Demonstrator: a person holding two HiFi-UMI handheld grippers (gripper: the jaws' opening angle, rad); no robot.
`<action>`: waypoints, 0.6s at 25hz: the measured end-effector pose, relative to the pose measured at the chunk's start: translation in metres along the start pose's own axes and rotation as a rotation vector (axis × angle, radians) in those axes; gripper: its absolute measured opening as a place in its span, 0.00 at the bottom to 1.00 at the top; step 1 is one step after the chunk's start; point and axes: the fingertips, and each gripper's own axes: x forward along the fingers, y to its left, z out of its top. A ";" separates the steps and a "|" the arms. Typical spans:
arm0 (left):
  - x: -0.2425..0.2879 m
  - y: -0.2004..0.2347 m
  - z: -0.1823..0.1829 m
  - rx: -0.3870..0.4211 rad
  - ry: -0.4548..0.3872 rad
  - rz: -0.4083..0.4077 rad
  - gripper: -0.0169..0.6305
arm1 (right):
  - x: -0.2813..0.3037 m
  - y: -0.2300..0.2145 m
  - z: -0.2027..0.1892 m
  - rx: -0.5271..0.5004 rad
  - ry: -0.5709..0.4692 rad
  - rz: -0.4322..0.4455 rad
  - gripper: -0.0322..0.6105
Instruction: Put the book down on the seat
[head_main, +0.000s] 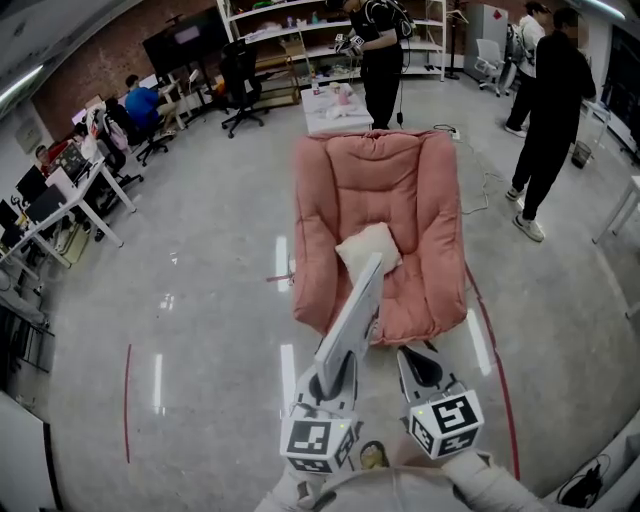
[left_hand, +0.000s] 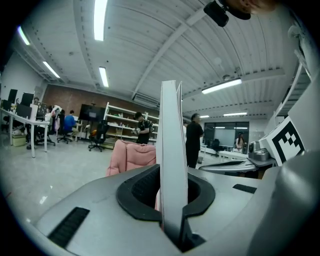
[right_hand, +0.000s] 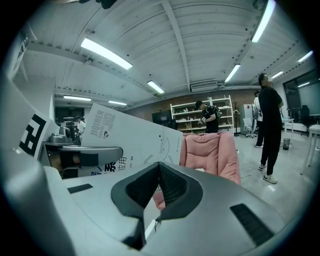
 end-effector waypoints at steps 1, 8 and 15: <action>0.006 0.002 -0.001 -0.001 0.003 -0.005 0.10 | 0.005 -0.003 -0.001 0.004 0.006 -0.004 0.06; 0.051 0.012 -0.012 -0.011 0.050 -0.026 0.10 | 0.038 -0.035 -0.010 0.033 0.054 -0.023 0.06; 0.122 0.031 -0.038 -0.061 0.110 -0.011 0.10 | 0.091 -0.087 -0.020 0.050 0.100 -0.026 0.06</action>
